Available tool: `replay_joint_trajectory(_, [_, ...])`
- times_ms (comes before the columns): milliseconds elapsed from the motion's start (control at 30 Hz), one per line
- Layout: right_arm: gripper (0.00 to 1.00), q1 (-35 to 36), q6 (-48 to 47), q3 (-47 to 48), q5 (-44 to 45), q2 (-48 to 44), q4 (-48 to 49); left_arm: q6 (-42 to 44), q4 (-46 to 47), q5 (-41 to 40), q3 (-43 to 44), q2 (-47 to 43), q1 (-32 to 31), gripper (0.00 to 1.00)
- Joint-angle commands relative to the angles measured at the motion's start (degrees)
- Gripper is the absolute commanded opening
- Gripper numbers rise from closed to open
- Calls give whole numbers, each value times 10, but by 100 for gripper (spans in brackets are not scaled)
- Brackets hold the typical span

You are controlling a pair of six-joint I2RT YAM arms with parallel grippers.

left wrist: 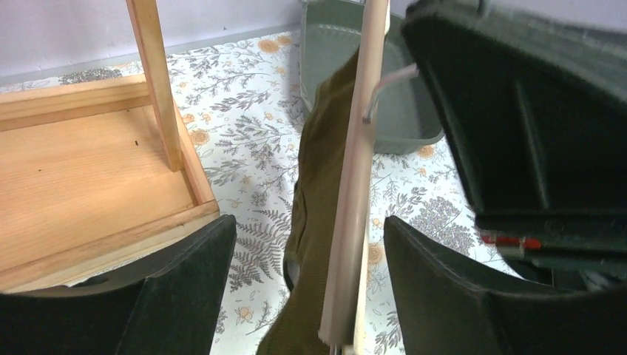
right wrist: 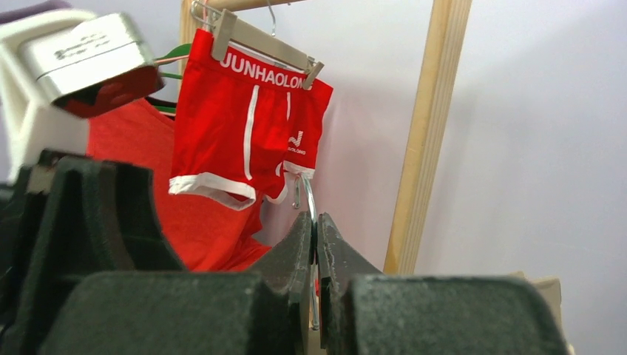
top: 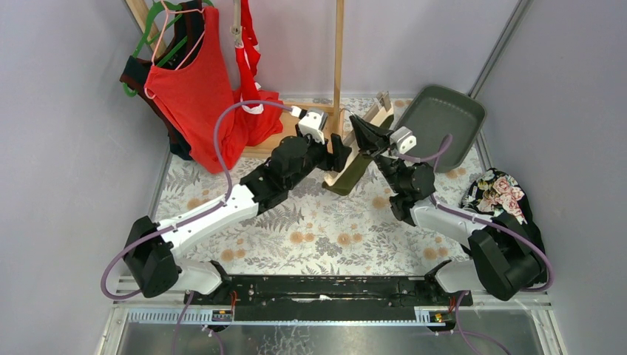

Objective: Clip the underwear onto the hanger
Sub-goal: Adjust the hanger.

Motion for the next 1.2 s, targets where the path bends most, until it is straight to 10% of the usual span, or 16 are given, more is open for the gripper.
replay_joint_trajectory(0, [0,5,0,-4,-16,-31,27,33,-17,13,49,8,8,74])
replay_joint_trajectory(333, [0,5,-6,-16,-5,-39,26,55,-102,69,104,27,12,45])
replay_joint_trajectory(700, [0,5,-12,-14,-5,-48,15,62,-142,93,108,33,12,67])
replay_joint_trajectory(1167, [0,4,-15,-23,6,-61,-4,70,-96,117,79,15,38,14])
